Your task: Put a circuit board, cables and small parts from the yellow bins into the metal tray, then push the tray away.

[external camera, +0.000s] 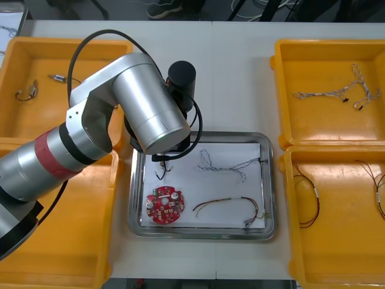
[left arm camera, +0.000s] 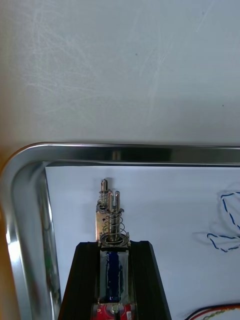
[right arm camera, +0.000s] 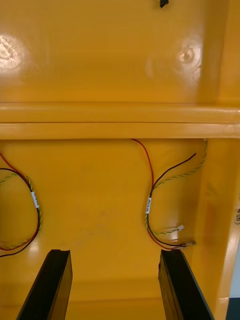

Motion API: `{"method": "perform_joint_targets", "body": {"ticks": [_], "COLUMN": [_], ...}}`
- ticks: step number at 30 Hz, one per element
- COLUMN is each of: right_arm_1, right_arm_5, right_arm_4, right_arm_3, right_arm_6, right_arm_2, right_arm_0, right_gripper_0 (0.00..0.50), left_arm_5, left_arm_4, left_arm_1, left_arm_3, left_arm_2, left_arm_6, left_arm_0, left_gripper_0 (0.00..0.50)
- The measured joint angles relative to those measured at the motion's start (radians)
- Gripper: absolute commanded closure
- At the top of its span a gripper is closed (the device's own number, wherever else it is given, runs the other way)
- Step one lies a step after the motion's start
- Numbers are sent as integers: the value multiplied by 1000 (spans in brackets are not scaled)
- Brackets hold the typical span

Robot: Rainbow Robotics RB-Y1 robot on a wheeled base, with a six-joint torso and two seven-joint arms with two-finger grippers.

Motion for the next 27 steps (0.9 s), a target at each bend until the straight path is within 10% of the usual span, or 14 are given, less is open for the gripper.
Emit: {"method": "perform_joint_targets", "body": {"ticks": [27], "right_arm_1": [35], "right_arm_5": [0], "right_arm_4": [-15], "right_arm_3": [-9], "right_arm_6": [0], "right_arm_2": [-6], "right_arm_0": [18], "right_gripper_0": [0], "left_arm_5": [-128], "left_arm_4": [-72], "left_arm_1": [-36], "left_arm_3": [99], "left_arm_2": [-143], "left_arm_6": [80], "left_arm_0": [0], "left_gripper_0": [500]}}
